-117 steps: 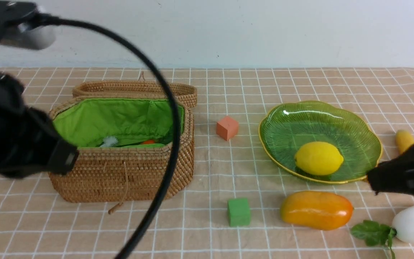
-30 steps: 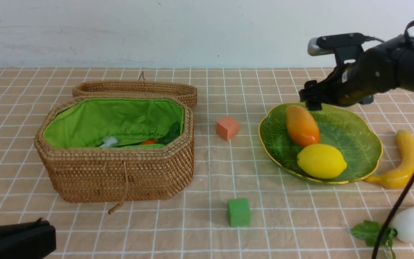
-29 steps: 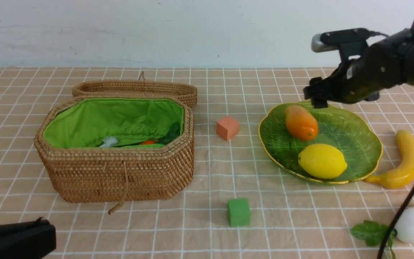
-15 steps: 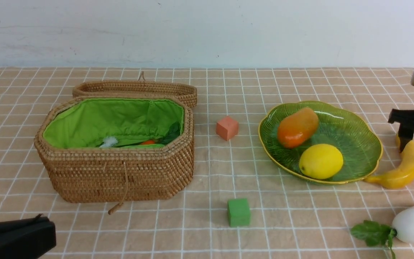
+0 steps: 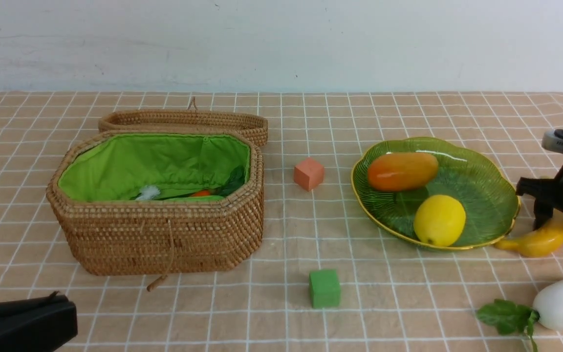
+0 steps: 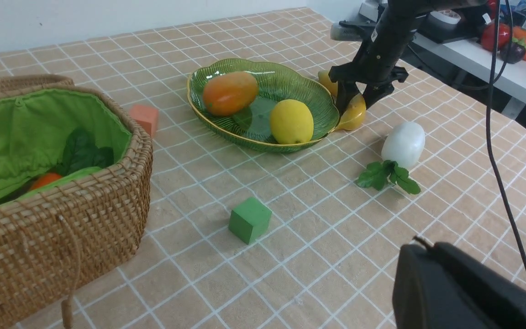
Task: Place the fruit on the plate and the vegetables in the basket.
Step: Use the right arm to grab a banana and put it into the right plate
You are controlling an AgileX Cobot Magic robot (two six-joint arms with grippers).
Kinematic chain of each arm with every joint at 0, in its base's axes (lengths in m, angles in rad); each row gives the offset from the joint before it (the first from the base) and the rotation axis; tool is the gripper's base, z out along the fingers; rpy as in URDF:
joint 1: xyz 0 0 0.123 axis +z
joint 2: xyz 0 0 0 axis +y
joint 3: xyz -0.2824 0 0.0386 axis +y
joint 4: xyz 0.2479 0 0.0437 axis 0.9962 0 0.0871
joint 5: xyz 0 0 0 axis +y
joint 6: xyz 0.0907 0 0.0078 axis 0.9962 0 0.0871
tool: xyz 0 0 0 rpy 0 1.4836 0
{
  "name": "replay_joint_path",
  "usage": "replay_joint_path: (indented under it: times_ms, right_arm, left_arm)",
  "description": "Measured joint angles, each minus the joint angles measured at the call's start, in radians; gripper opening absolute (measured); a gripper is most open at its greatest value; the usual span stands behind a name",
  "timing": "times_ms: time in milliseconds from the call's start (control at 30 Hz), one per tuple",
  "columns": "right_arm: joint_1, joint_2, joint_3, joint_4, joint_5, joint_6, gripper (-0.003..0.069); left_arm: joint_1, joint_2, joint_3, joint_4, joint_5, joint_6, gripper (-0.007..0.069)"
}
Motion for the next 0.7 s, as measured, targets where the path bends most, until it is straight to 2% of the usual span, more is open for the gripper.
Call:
replay_joint_path:
  times_ms: [33, 200, 300, 333, 500, 700]
  right_arm:
    - [0.001, 0.0, -0.004, -0.013, 0.006, -0.011, 0.0304]
    - [0.0, -0.042, -0.031, -0.13, 0.08, -0.022, 0.0311]
    - [0.002, -0.115, -0.077, -0.132, 0.117, -0.035, 0.0311]
    - [0.005, -0.134, -0.092, -0.117, 0.122, -0.051, 0.0311]
    - [0.076, -0.21, -0.129, 0.116, 0.109, -0.246, 0.0311]
    - [0.136, -0.078, -0.128, 0.177, 0.026, -0.28, 0.0311]
  left_arm:
    - [0.0, 0.0, 0.0, 0.0, 0.0, 0.0, -0.0008]
    - [0.0, 0.0, 0.0, 0.0, 0.004, 0.0, -0.0008]
    - [0.0, 0.0, 0.0, 0.0, 0.008, 0.0, -0.0008]
    - [0.0, 0.0, 0.0, 0.0, 0.008, 0.0, -0.0008]
    - [0.0, 0.0, 0.0, 0.0, 0.0, 0.0, -0.0008]
    - [0.0, 0.0, 0.0, 0.0, -0.001, 0.0, -0.0008]
